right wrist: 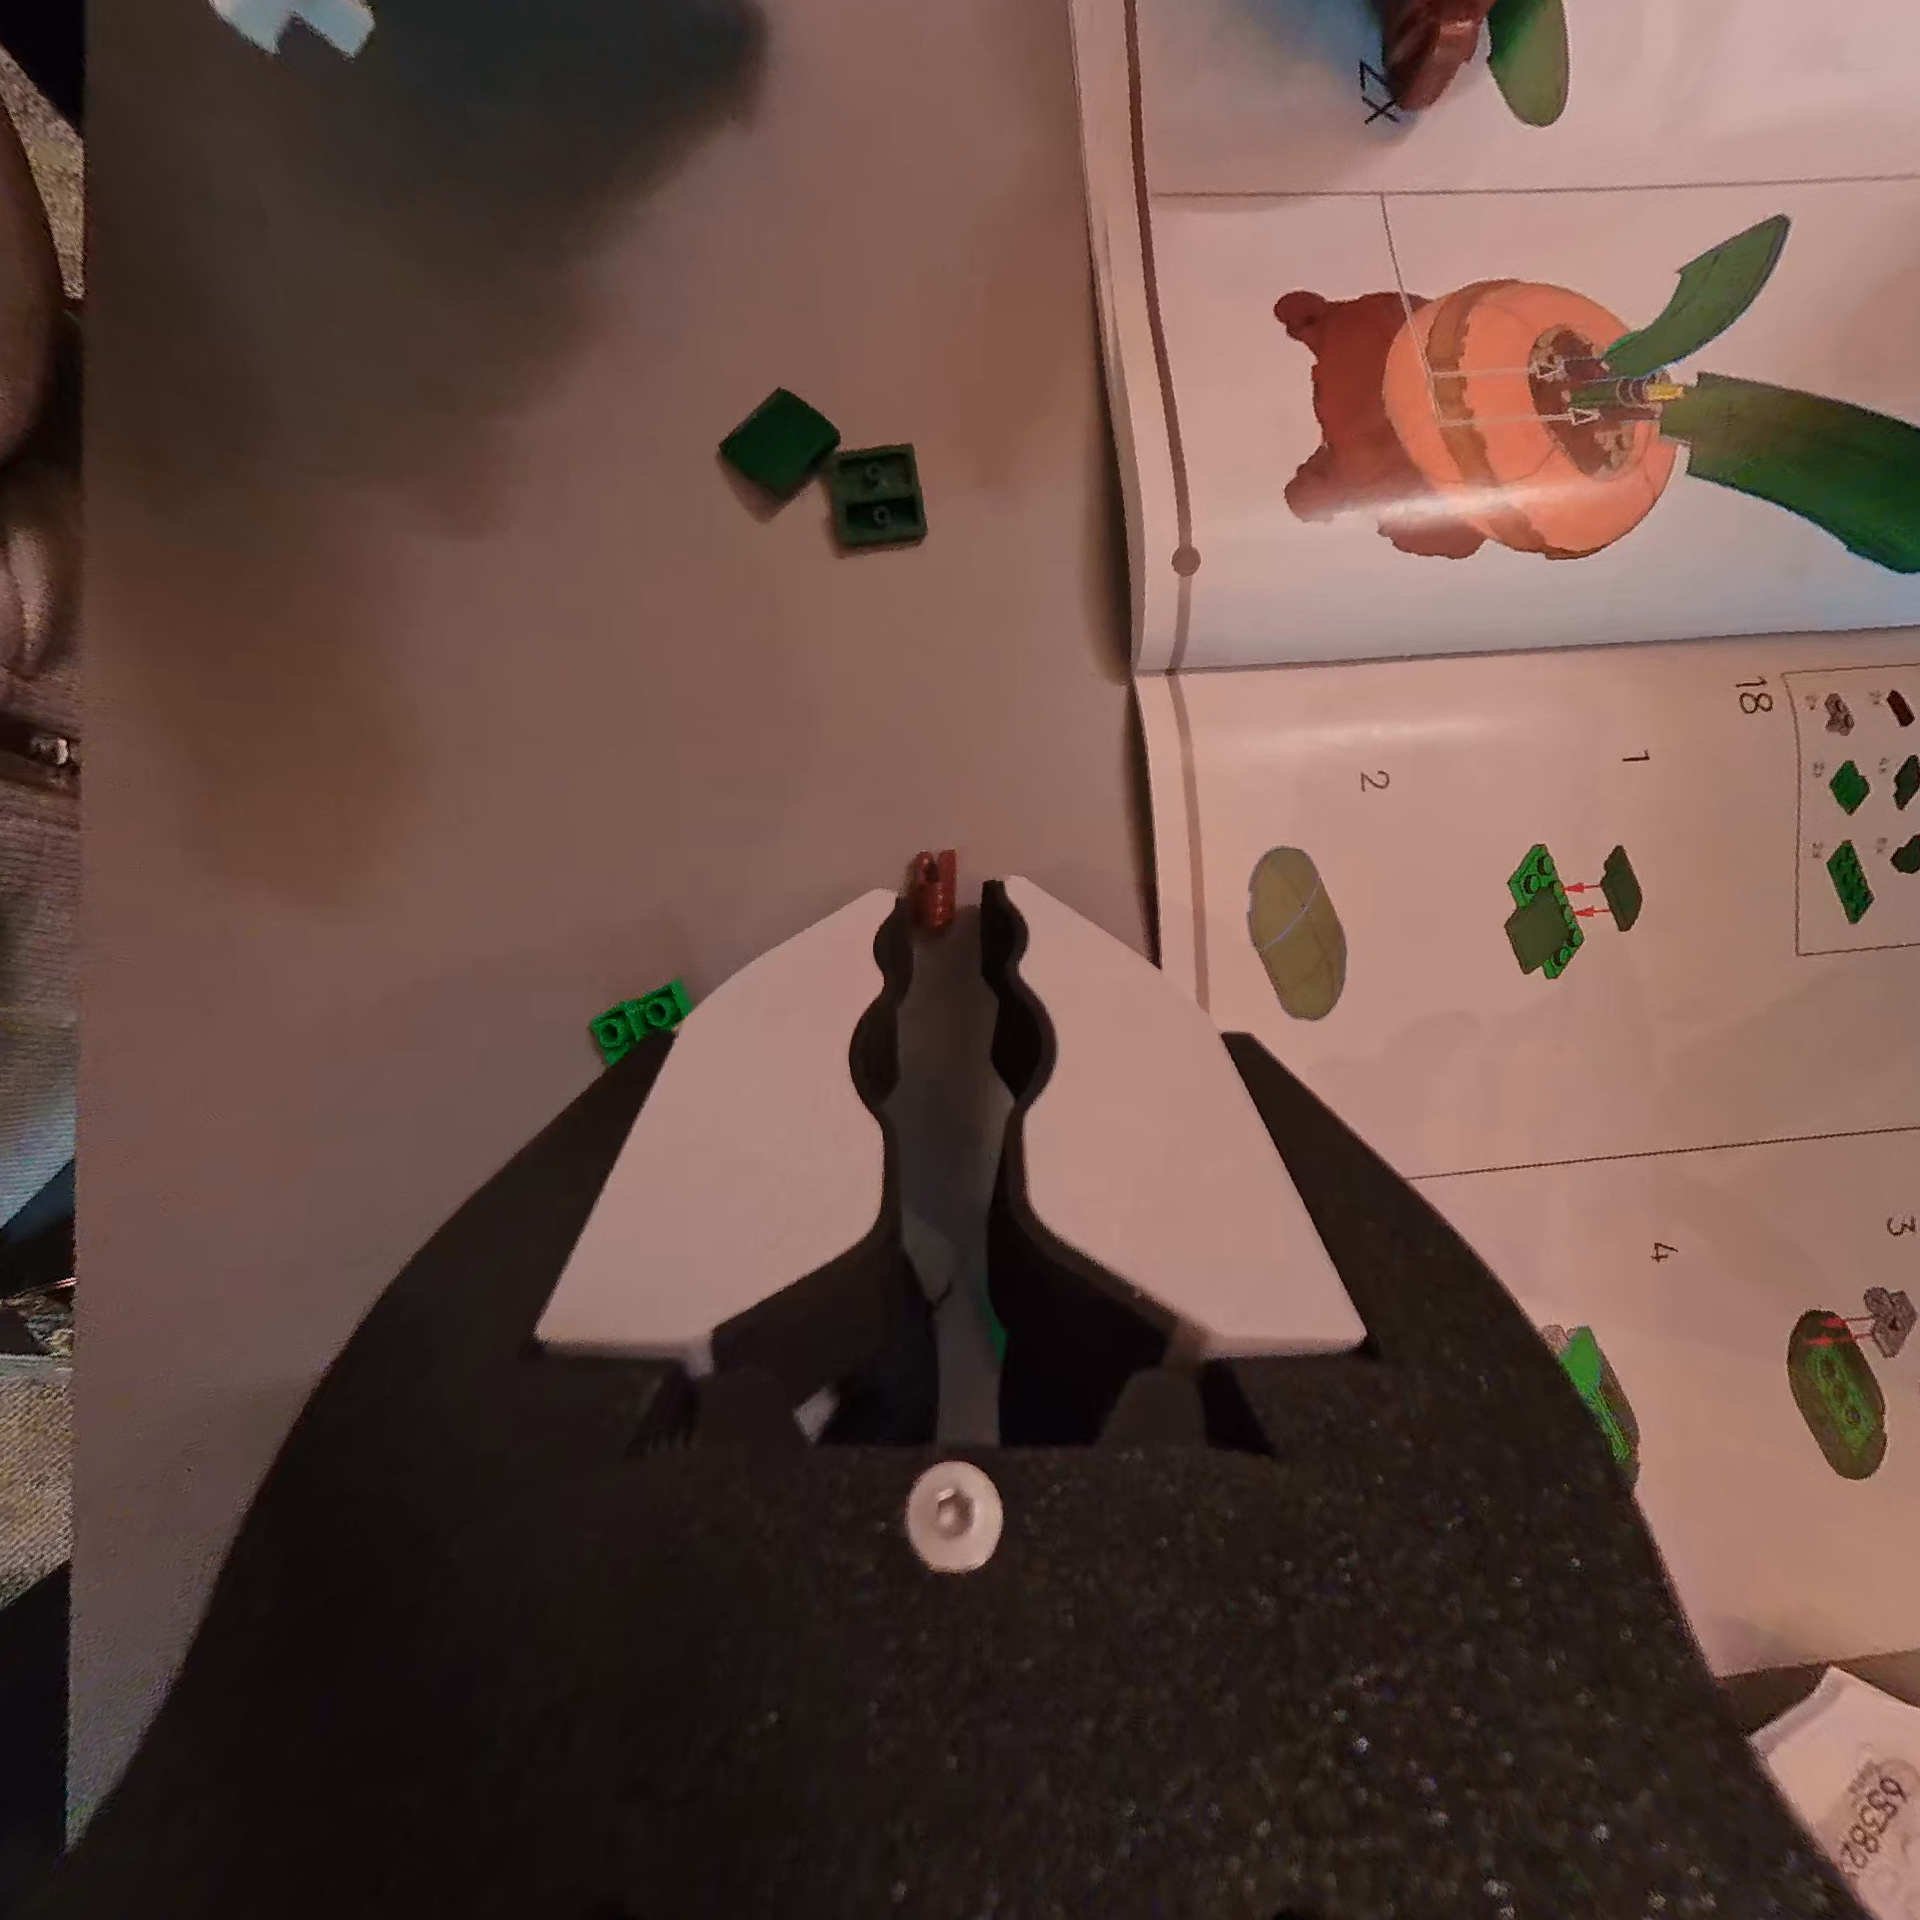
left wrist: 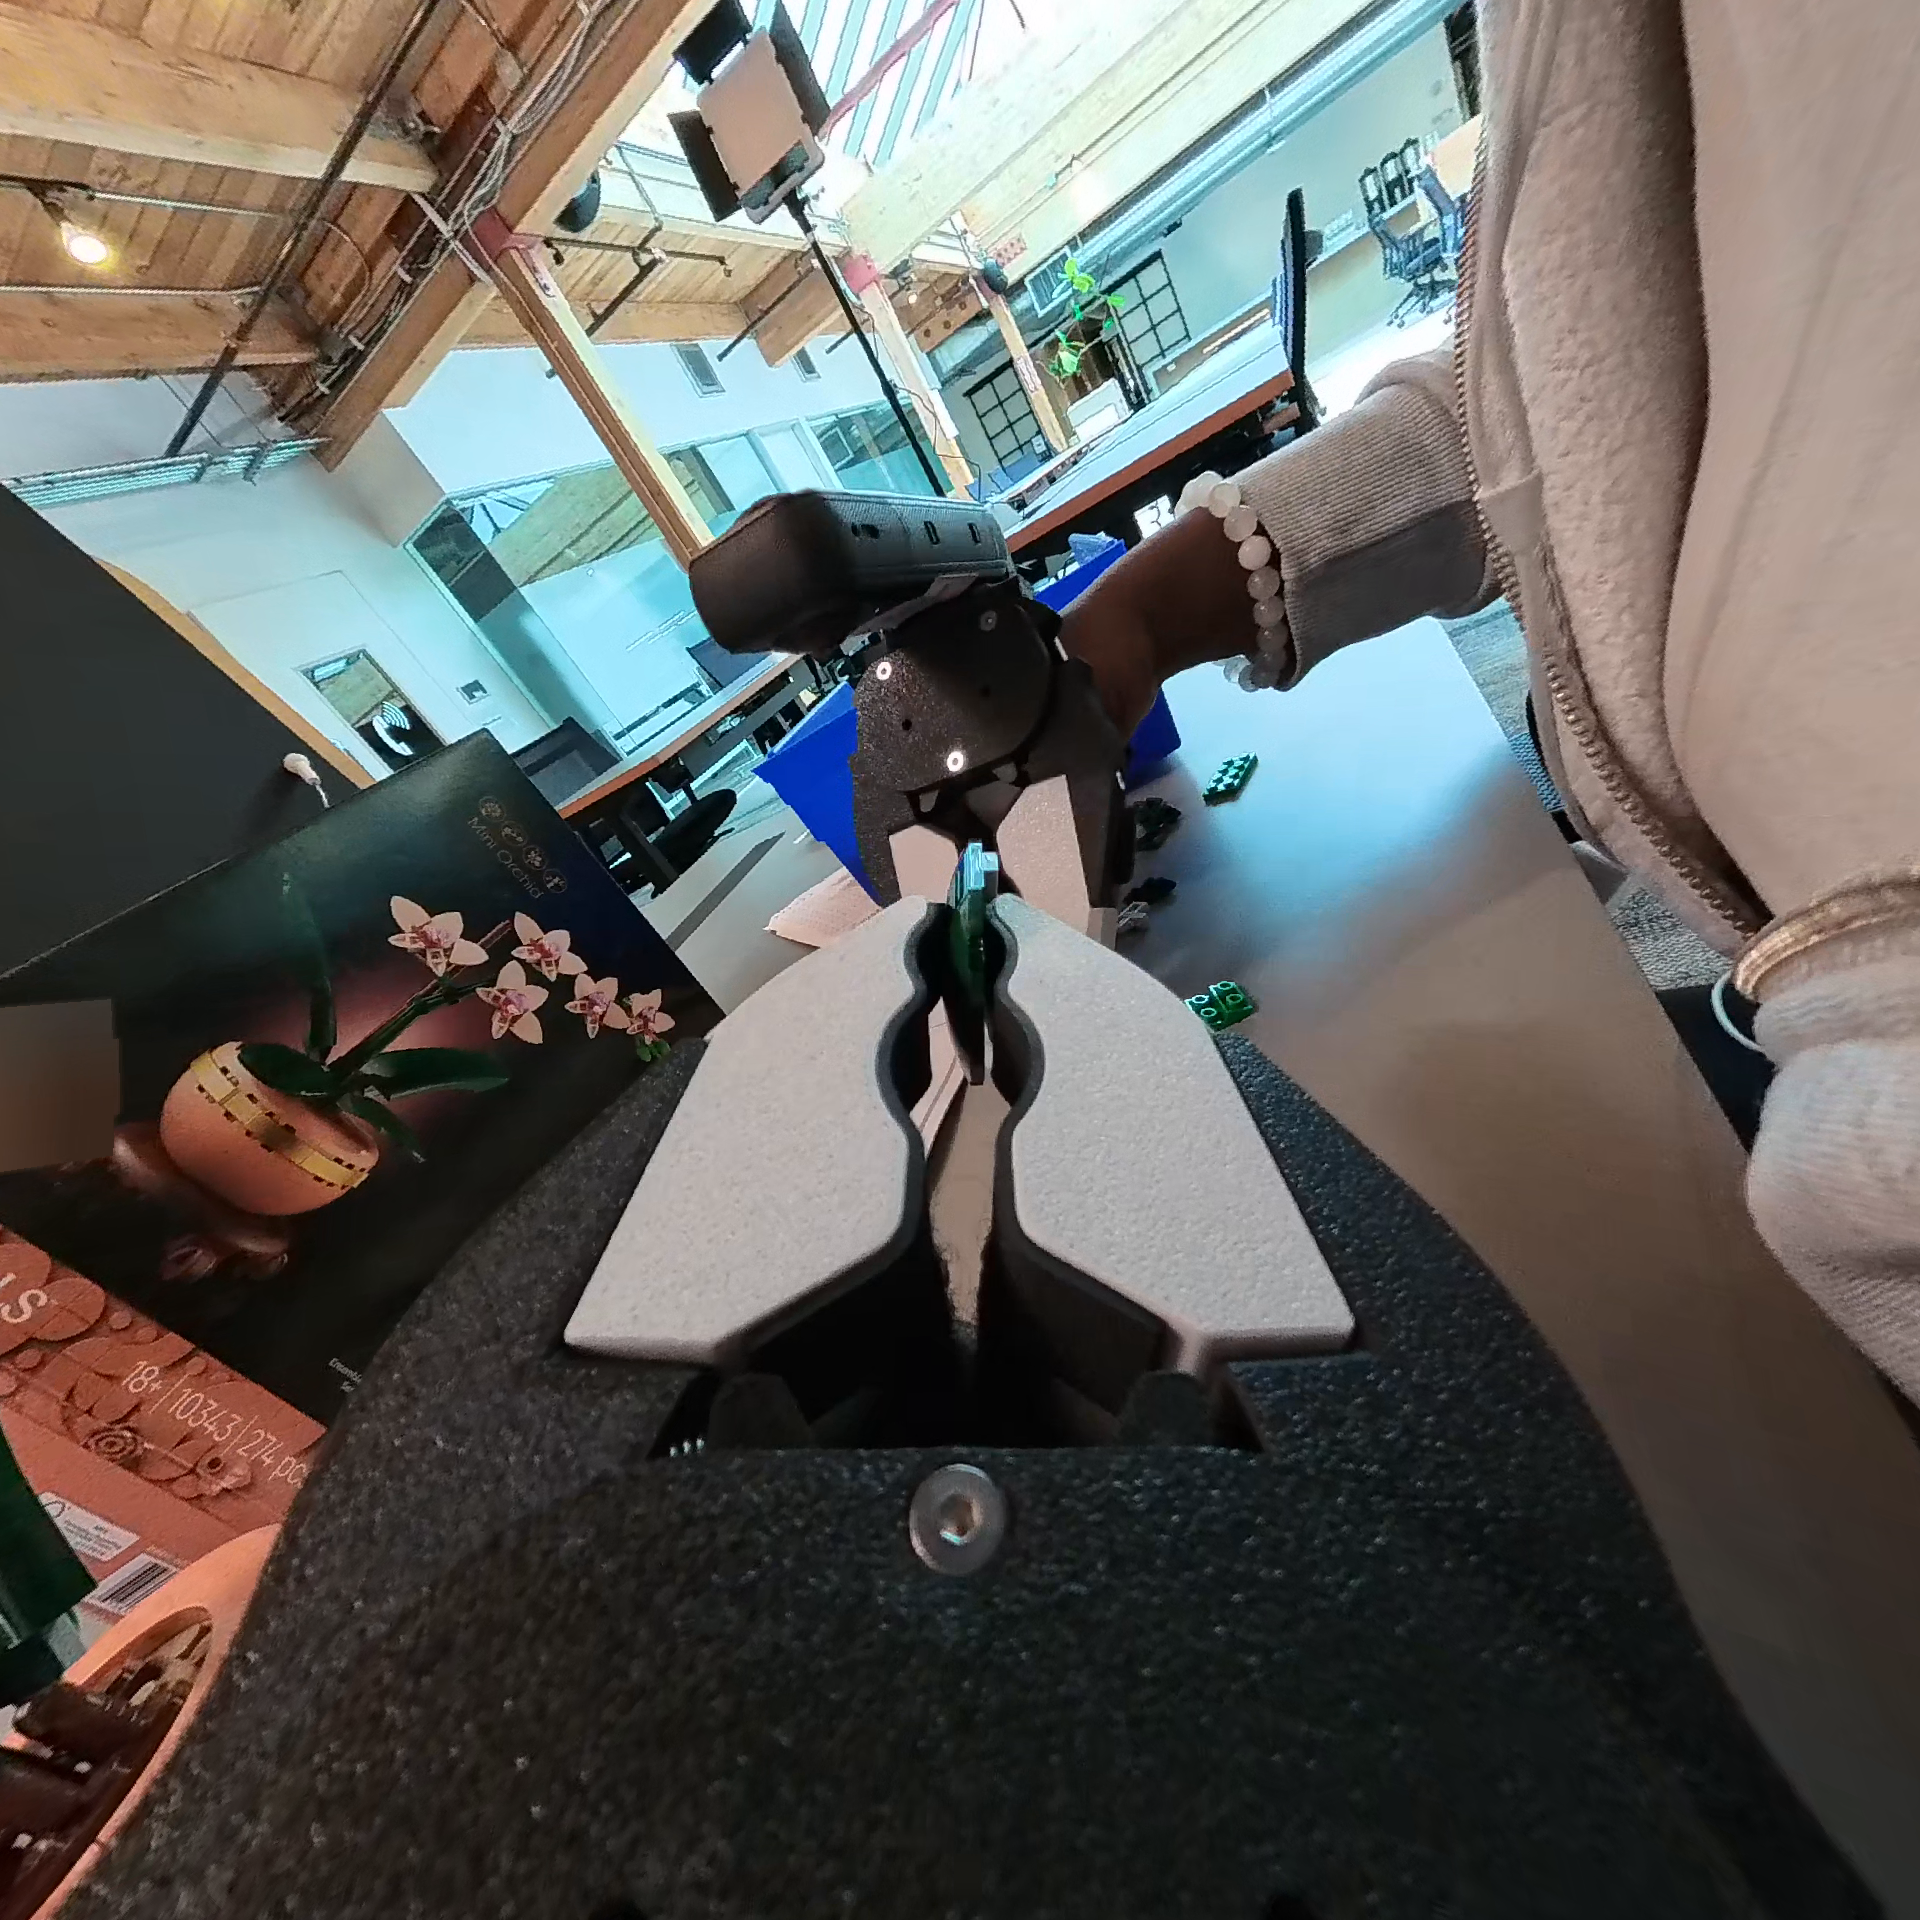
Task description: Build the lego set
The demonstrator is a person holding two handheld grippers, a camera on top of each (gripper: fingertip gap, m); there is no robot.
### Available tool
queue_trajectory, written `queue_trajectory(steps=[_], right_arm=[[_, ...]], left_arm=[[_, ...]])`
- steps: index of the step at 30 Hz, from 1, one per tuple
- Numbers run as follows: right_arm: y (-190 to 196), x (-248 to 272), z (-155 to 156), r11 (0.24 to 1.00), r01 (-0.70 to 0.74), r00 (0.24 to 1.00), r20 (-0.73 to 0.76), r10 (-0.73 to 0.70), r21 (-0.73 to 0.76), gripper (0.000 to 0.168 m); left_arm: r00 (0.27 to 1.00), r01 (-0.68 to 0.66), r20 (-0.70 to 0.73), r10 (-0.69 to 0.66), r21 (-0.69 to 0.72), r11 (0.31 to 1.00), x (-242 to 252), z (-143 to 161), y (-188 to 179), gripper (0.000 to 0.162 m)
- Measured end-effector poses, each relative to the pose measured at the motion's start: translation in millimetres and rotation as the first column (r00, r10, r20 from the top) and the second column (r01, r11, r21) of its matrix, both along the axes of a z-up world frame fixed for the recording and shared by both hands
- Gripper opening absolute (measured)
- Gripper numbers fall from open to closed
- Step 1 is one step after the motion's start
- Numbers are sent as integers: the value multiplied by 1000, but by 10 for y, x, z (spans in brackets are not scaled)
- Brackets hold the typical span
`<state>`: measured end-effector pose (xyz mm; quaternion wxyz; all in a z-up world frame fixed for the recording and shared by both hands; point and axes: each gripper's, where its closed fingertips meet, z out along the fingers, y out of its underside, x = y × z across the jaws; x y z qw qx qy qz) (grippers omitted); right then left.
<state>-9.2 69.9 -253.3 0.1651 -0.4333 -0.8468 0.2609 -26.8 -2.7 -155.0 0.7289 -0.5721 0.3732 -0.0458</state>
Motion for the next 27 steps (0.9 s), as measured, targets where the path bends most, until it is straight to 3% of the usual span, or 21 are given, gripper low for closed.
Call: queue_trajectory(steps=[11,14,27], right_arm=[[-23,-4,-16,1000,11,1000,-16,-11,-12,7],[30,-14,-14,1000,22,1000,-19,-22,-7,13],[109,-53,-12,999,20,999,-44,-18,32,14]], left_arm=[[1000,9,4,-9,-1,1000,20,2,-4,5],[1000,9,3,-9,-1,1000,21,4,-3,5],[1000,9,0,-9,0,1000,25,4,-9,5]])
